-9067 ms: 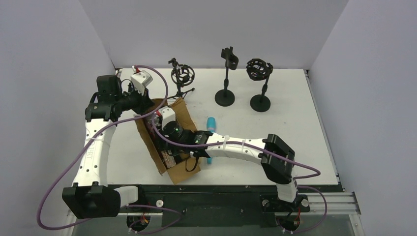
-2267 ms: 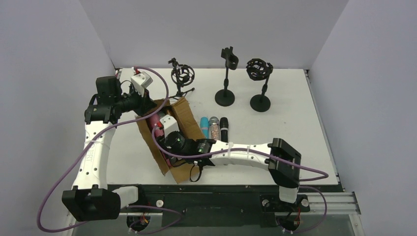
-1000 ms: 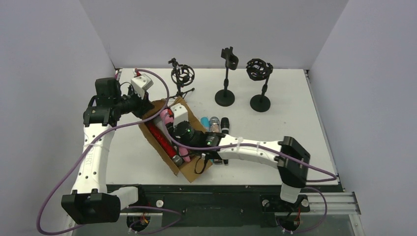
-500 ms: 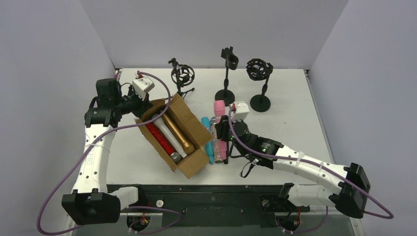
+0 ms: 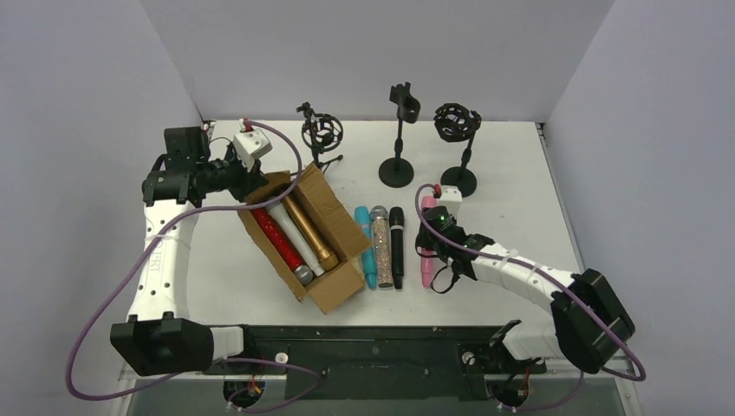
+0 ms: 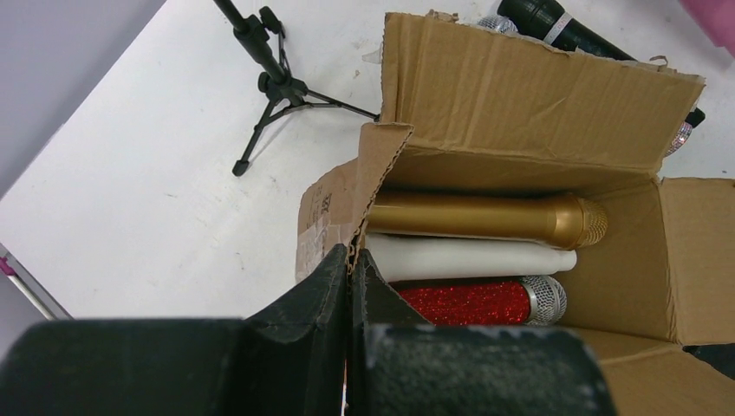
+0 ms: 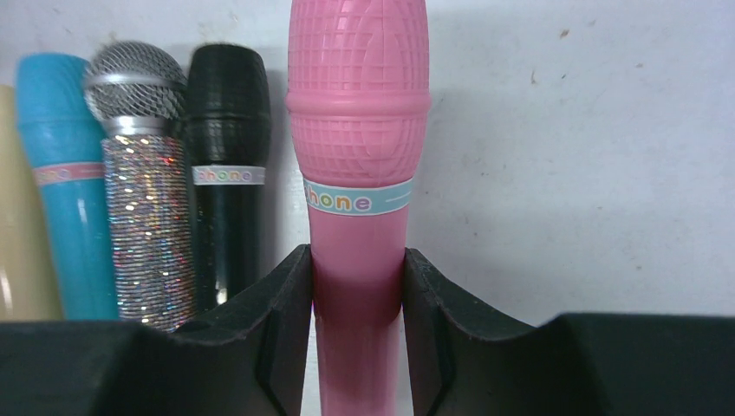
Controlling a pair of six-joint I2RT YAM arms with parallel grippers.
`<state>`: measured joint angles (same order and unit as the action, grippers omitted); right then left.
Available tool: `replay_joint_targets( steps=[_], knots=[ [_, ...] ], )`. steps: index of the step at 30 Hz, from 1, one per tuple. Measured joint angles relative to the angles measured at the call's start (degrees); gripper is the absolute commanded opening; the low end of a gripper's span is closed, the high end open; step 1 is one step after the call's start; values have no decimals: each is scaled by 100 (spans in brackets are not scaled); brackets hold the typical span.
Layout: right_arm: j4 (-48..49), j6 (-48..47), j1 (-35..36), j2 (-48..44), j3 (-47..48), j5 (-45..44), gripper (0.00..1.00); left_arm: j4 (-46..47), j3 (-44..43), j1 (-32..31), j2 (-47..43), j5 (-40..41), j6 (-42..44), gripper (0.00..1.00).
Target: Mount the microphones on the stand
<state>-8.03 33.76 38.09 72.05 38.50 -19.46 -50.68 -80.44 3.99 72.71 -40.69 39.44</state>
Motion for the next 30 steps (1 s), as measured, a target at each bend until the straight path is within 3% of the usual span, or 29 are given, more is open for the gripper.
replay_joint_targets(
  steps=[9, 10, 13, 15, 20, 26, 30],
  knots=[
    [546, -9, -140, 1130, -22, 483, 0, -1200, -684, 396, 595, -483, 1366, 0],
    [592, -9, -142, 1185, -20, 514, 3, -1266, -688, 431, 616, -507, 1469, 0],
    [728, -31, -179, 1377, 11, 645, 29, -1309, -675, 442, 629, -566, 1617, 0],
    [767, -50, -210, 1502, 70, 713, 41, -1119, -595, 363, 577, -614, 1475, 0],
    [809, -72, -212, 1580, 144, 835, 53, -358, -105, 55, 313, -601, 890, 0],
    [610, -52, -149, 1008, 175, 820, 54, 890, 752, -103, -297, -413, -168, 0],
    [295, -31, 422, 52, 387, 363, 51, 1344, 997, -103, -546, -280, -739, 0]
  ],
)
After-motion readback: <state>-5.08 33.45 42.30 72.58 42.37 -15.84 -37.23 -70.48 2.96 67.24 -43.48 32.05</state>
